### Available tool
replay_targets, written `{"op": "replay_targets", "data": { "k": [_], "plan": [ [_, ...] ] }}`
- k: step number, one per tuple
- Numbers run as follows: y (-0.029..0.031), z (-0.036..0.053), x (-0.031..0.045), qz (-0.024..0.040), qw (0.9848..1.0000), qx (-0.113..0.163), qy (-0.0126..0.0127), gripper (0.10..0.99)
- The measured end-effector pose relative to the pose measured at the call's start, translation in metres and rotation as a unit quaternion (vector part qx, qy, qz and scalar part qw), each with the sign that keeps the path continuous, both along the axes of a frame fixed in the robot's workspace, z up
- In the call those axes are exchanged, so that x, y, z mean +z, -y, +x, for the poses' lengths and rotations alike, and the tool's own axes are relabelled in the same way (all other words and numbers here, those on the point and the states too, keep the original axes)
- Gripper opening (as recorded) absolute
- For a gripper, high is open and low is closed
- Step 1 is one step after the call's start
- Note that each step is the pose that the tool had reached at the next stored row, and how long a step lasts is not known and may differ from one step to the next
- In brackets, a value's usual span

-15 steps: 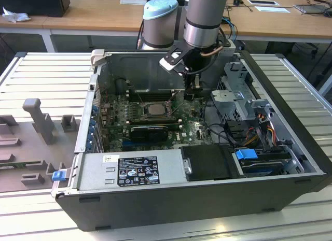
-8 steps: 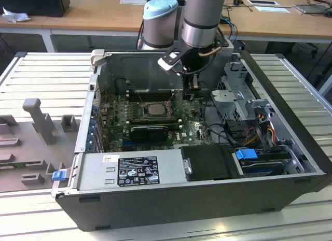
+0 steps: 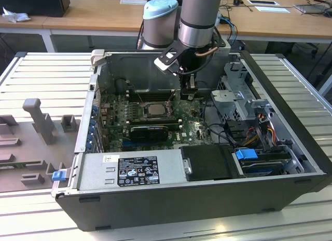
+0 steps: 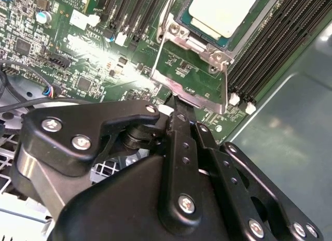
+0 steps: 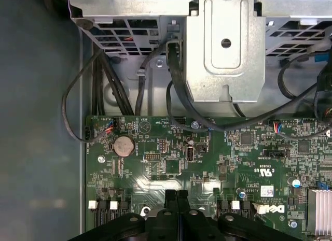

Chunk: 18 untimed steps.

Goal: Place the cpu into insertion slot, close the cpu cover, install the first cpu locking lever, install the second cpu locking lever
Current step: 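Close the cpu cover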

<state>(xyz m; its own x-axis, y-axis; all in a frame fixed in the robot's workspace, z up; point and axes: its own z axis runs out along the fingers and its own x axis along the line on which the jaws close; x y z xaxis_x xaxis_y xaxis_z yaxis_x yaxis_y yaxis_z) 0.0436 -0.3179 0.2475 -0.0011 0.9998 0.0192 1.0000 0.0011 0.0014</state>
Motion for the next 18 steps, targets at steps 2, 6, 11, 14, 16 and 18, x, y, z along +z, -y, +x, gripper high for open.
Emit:
{"op": "replay_targets", "data": {
  "k": [2,6,11,14,16,18],
  "plan": [
    [0.0,-0.001,0.0,0.0,1.0,0.0,0.0,0.106],
    [0.0,-0.0028,0.0,0.0,1.0,0.0,0.0,0.106],
    [0.0,-0.0049,0.0,0.0,1.0,0.0,0.0,0.106],
    [0.0,-0.0059,0.0,0.0,1.0,0.0,0.0,0.106],
    [0.0,-0.0066,0.0,0.0,1.0,0.0,0.0,0.106],
    [0.0,-0.0083,0.0,0.0,1.0,0.0,0.0,0.106]
  ]
}}
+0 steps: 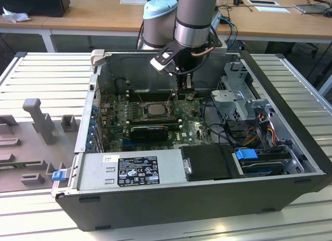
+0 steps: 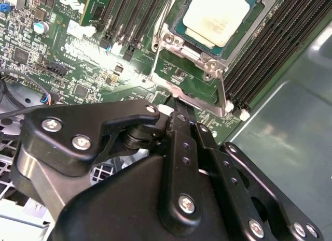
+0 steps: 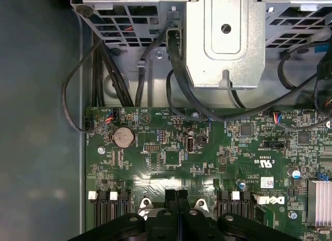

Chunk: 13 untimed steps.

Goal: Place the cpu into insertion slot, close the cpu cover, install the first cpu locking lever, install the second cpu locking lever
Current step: 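Close the cpu cover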

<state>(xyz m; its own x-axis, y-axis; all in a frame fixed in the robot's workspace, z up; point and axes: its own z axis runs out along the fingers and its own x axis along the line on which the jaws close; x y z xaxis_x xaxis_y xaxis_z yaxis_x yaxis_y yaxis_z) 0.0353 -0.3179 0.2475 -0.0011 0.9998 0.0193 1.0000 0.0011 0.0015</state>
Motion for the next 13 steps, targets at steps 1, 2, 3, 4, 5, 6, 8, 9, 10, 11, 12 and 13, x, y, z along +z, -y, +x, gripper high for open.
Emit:
{"op": "replay_targets", "data": {
  "k": [1,2,3,4,5,6,8,9,10,11,12,13],
  "plan": [
    [0.0,-0.0005,0.0,0.0,1.0,0.0,0.0,0.106],
    [0.0,-0.0012,0.0,0.0,1.0,0.0,0.0,0.106],
    [0.0,-0.0017,0.0,0.0,1.0,0.0,0.0,0.106],
    [0.0,-0.0021,0.0,0.0,1.0,0.0,0.0,0.106],
    [0.0,-0.0024,0.0,0.0,1.0,0.0,0.0,0.106],
    [0.0,-0.0028,0.0,0.0,1.0,0.0,0.0,0.106],
    [0.0,-0.0036,0.0,0.0,1.0,0.0,0.0,0.106],
    [0.0,-0.004,0.0,0.0,1.0,0.0,0.0,0.106],
    [0.0,-0.0043,0.0,0.0,1.0,0.0,0.0,0.106],
    [0.0,-0.0047,0.0,0.0,1.0,0.0,0.0,0.106],
    [0.0,-0.0051,0.0,0.0,1.0,0.0,0.0,0.106],
    [0.0,-0.0054,0.0,0.0,1.0,0.0,0.0,0.106]
  ]
}}
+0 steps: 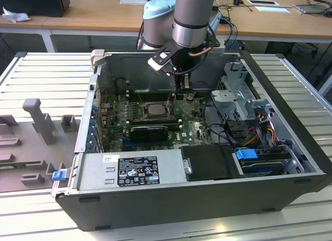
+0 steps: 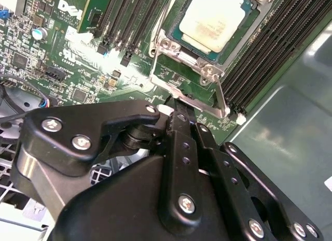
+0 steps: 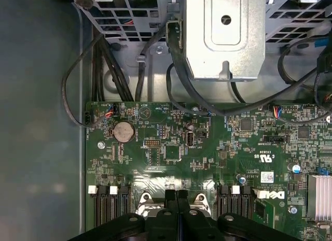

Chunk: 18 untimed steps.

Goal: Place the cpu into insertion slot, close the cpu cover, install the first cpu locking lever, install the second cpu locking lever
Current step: 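Close the cpu cover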

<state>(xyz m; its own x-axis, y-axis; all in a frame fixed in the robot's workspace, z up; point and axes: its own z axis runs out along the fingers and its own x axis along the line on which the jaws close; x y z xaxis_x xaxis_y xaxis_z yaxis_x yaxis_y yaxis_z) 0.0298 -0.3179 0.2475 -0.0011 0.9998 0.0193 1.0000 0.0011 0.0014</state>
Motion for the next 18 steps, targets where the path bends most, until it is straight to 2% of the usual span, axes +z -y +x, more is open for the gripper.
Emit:
{"op": "replay_targets", "data": {
  "k": [18],
  "plan": [
    [0.0,-0.0082,0.0,0.0,1.0,0.0,0.0,0.106]
  ]
}}
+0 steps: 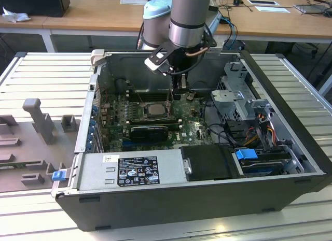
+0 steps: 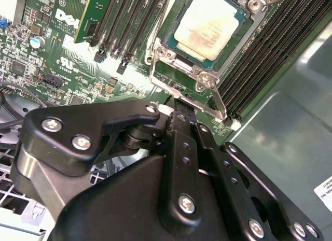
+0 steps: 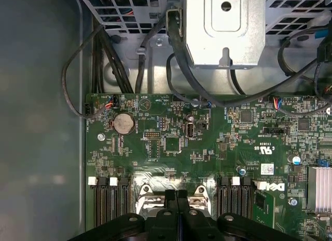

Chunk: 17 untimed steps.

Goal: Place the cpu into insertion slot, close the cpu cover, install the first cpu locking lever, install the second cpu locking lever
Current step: 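Close the cpu cover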

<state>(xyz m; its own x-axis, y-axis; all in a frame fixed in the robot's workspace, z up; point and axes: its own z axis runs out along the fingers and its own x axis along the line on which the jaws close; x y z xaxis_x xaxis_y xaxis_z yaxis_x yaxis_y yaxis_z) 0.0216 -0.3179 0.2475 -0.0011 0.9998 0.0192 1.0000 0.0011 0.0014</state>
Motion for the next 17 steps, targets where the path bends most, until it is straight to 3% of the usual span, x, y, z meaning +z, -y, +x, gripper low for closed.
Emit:
{"op": "replay_targets", "data": {
  "k": [17],
  "plan": [
    [0.0,-0.0099,0.0,0.0,1.0,0.0,0.0,0.106]
  ]
}}
